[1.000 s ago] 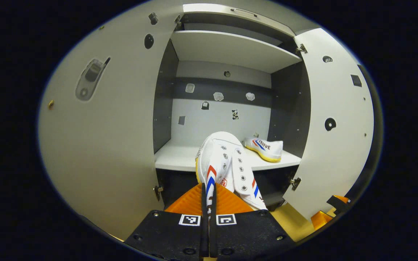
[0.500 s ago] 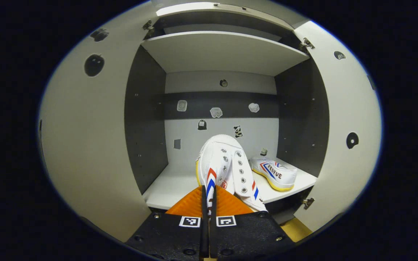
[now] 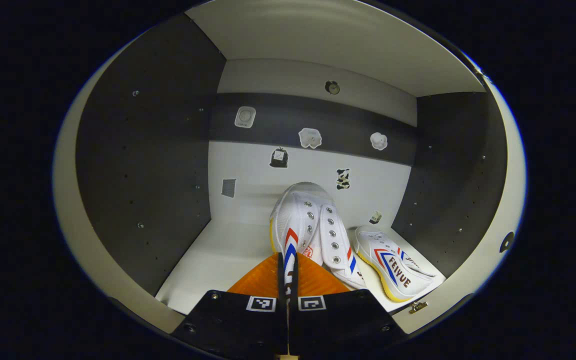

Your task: Grab one shoe with the right hand and put it into the shoe cabinet, grab the other shoe with the left hand and put it into the shoe cabinet; then close the right door with the right hand and the left door with the left hand.

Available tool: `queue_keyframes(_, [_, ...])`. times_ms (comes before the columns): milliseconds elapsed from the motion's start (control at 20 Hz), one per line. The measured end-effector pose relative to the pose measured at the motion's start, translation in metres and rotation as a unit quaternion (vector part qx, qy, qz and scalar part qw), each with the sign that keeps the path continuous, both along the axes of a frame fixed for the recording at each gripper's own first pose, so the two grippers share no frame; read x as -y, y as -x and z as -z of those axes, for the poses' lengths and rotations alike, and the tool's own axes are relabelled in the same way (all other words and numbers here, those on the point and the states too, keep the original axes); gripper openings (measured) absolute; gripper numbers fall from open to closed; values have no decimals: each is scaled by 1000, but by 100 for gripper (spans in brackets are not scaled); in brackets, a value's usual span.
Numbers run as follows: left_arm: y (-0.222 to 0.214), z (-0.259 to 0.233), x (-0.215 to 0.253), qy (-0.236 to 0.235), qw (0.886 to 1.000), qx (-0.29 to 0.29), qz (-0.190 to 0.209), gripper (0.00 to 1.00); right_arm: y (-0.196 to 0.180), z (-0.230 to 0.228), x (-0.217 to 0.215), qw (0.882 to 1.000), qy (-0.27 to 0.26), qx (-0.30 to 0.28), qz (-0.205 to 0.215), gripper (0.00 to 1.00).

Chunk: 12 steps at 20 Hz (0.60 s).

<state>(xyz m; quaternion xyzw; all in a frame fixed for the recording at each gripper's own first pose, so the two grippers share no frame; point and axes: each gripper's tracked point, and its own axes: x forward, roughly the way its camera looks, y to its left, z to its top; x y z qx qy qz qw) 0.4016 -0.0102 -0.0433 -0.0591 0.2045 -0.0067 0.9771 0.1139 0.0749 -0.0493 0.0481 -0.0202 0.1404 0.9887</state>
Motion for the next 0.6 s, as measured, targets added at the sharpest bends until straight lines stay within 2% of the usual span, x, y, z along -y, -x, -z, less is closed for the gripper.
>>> queue_keyframes(350, [-17, 44, -25, -5, 998, -61, -21, 4, 11, 3, 6, 1000, 0, -2, 6, 100])
queue_keyframes(400, [-17, 38, -22, 2, 999, -48, -17, 11, 13, 4, 6, 1000, 1, -2, 8, 100])
queue_keyframes(500, [-23, 10, -32, 0, 1000, 12, -29, 39, 17, 7, 6, 1000, 4, -5, 12, 100])
queue_keyframes(550, [-18, -5, -36, -13, 999, 32, -35, 41, 18, 8, 7, 1000, 4, -5, 13, 100])
queue_keyframes(600, [-9, -14, -41, -27, 998, 36, -37, 53, 21, 8, 7, 1000, 3, -6, 14, 100])
